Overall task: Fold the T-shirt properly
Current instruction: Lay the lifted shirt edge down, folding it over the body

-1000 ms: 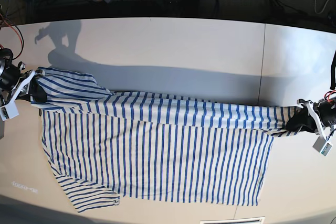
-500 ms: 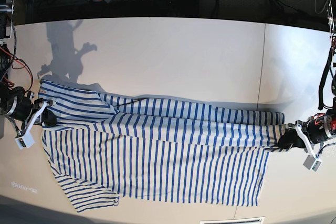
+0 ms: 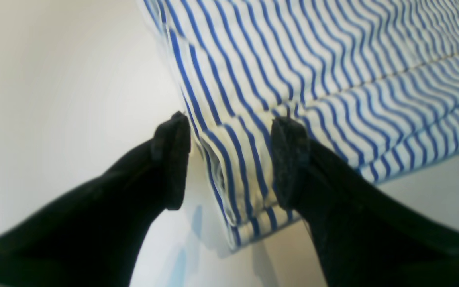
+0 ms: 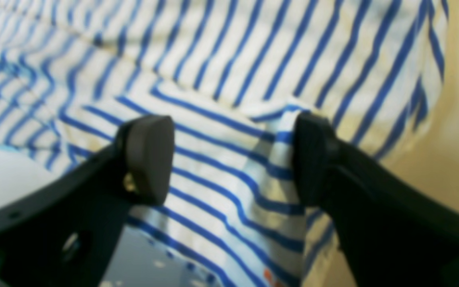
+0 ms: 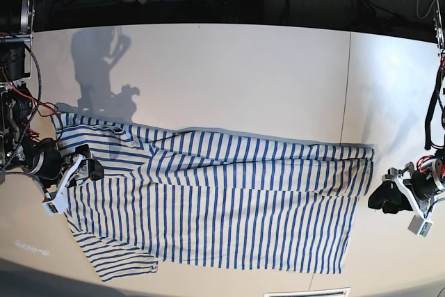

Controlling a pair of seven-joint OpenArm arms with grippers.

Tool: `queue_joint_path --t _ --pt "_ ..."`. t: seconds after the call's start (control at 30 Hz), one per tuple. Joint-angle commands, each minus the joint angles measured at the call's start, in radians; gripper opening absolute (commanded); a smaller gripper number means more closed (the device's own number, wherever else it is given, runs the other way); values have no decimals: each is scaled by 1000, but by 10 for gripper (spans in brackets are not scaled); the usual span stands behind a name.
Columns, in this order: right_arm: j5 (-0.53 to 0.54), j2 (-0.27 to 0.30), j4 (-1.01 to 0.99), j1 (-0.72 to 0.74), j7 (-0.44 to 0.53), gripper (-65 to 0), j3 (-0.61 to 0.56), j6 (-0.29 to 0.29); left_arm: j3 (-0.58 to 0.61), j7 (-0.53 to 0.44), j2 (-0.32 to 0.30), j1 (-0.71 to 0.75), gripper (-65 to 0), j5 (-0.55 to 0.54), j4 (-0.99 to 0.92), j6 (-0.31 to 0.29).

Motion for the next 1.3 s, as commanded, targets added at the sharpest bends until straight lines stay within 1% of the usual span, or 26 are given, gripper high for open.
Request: queue_joint_path --t 0.0,0.13,0.17,0.2,0.23,0.33,0.37,0.4,0.47,0.5,0.57,0.67,0.8,0.9,1.0,1.07,1.17,1.27 --pt "11 15 14 39 23 -203 8 38 -11 -23 -22 -42 -295 -16 12 6" --pt "26 -2 17 86 19 -204 27 38 -11 -23 -22 -76 -299 -38 16 6" --pt "28 -5 17 99 17 -204 33 38 -11 -22 -22 -80 -313 -50 16 6" --pt "37 -6 17 108 14 -204 37 38 -11 -19 -22 -80 -345 -63 16 6" --pt "48 -9 16 115 4 -205 37 38 -11 -11 -19 -79 -393 -69 15 6" --pt "72 -31 12 119 -8 -214 36 39 -11 17 3 -77 -568 -68 15 6" --pt "69 -43 3 119 -8 -266 36 39 -11 28 13 -77 -620 -66 15 6" --pt "68 -58 -10 119 -8 -357 36 39 -11 35 27 -77 -650 -60 15 6" --pt "50 -91 -39 119 -7 -606 37 39 -11 37 56 -77 -650 -18 12 6" --pt "19 -107 -51 118 -6 -650 37 39 -11 36 71 -76 -650 7 9 6" --pt "-53 -134 -64 109 7 -650 37 38 -11 33 101 -71 -650 36 -6 6" --pt "-116 -152 -81 93 40 -650 37 35 -11 32 151 -71 -650 75 -58 6" --pt "-148 -151 -134 81 70 -650 37 23 -11 14 208 -71 -650 169 -122 6" --pt "-148 -151 -168 74 72 -650 37 23 -11 6 235 -64 -650 253 -158 49" --pt "-147 -152 -210 59 72 -650 37 23 -11 -16 247 -50 -650 306 -218 72" --pt "-146 -152 -220 34 73 -650 37 23 -11 -60 247 -29 -650 332 -247 72" --pt "-147 -152 -220 -11 76 -650 37 23 -11 -126 246 3 -650 406 -253 71" --pt "-138 -151 -207 -60 76 -650 37 23 -11 -128 241 34 -650 417 -234 23"
